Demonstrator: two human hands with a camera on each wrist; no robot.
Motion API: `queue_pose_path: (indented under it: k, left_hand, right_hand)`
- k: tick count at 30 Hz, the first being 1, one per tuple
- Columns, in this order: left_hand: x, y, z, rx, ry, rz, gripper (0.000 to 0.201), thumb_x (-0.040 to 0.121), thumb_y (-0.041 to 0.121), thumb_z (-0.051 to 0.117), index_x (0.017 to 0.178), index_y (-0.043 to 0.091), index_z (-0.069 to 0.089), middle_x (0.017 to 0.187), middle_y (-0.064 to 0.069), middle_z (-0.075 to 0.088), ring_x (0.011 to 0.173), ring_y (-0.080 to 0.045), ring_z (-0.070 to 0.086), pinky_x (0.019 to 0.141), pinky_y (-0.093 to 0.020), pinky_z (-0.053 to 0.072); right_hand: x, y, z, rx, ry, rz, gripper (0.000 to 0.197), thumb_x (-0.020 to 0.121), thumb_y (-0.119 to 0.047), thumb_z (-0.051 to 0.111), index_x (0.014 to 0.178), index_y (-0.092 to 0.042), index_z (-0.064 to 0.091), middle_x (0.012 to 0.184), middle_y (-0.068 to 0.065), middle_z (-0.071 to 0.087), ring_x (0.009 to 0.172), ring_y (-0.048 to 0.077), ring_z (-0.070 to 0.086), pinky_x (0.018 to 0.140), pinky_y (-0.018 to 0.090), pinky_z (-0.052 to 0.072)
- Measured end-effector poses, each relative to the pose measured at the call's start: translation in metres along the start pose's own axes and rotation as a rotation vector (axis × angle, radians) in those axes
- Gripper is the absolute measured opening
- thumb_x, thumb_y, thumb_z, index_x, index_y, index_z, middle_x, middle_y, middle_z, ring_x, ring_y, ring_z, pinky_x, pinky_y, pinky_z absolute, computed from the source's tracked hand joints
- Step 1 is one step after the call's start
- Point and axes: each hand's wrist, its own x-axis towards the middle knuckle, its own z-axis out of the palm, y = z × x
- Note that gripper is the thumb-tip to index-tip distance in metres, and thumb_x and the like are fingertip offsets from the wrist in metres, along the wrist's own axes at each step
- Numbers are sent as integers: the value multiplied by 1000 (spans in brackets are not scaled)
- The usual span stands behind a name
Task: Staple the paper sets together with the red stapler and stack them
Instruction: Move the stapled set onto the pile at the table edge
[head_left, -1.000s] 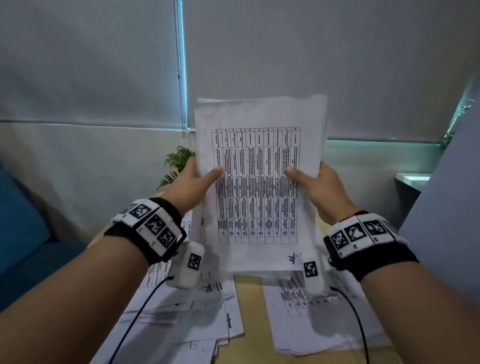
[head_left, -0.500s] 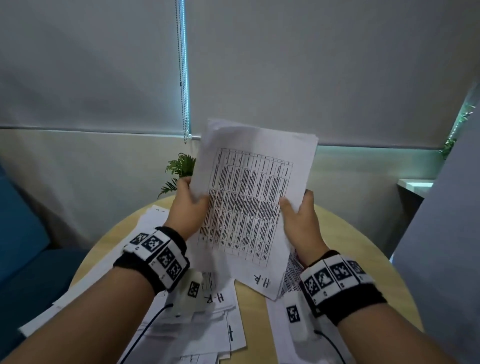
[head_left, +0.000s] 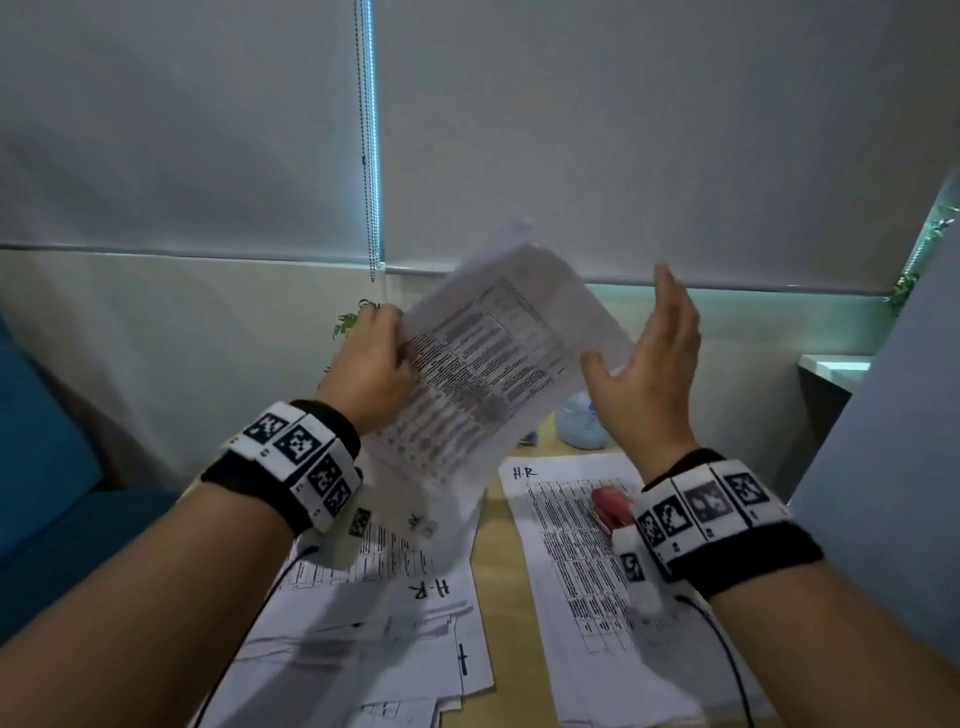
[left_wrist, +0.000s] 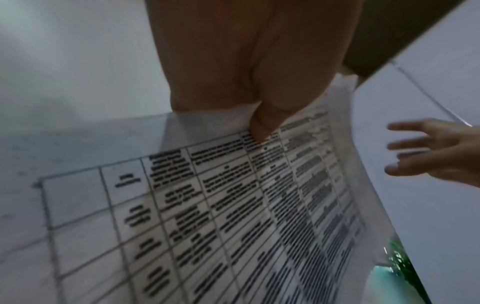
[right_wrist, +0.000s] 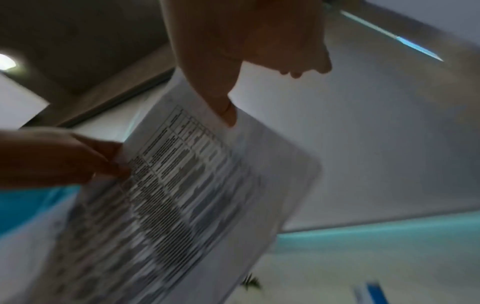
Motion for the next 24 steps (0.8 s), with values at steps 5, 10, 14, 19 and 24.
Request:
queue_pose_path:
  k: [5, 10, 14, 19, 24]
  left_hand:
    - [1, 2, -6, 76, -91, 215, 18, 87, 6, 48, 105, 6, 49, 97, -1, 38, 92, -23, 44, 82, -33, 36]
    - [-20, -25, 3, 300, -25, -118, 50, 86, 42, 58, 130, 25, 42, 141, -3, 35, 131, -24, 31, 114, -51, 4]
    - [-31, -53, -2, -222, 121, -486, 109, 72, 43, 76, 150, 24, 3, 157, -7, 8, 144, -28, 10, 117, -49, 10]
    - [-29, -61, -2, -729, 151, -607, 106, 75, 16, 77, 149, 25, 2, 146, -4, 36, 130, -23, 39, 110, -43, 31]
    - [-47, -66, 17, -578, 64, -698, 57, 84, 6, 58, 132, 14, 30, 119, -8, 51, 98, -25, 51, 84, -35, 44]
  right_hand:
    - [5, -10, -2, 87, -375, 81, 53, 84, -26, 70, 132, -24, 47, 117, 2, 63, 111, 17, 51, 108, 41, 30]
    - [-27, 9, 9, 287, -312, 289, 3, 92, -18, 60, 94, -19, 63, 88, 4, 67, 87, 26, 61, 75, 36, 49]
    - [-38, 21, 8, 439, -263, 433, 5, 92, -24, 62, 96, -27, 59, 95, -6, 66, 95, 22, 63, 87, 42, 52]
    - [-43, 25, 10, 560, -280, 485, 13, 87, -24, 68, 99, -25, 64, 99, -6, 70, 94, 17, 67, 85, 39, 54]
    - [-69, 38, 28, 546, -346, 531, 42, 89, -30, 65, 129, -26, 51, 118, -8, 65, 109, 14, 62, 96, 43, 49]
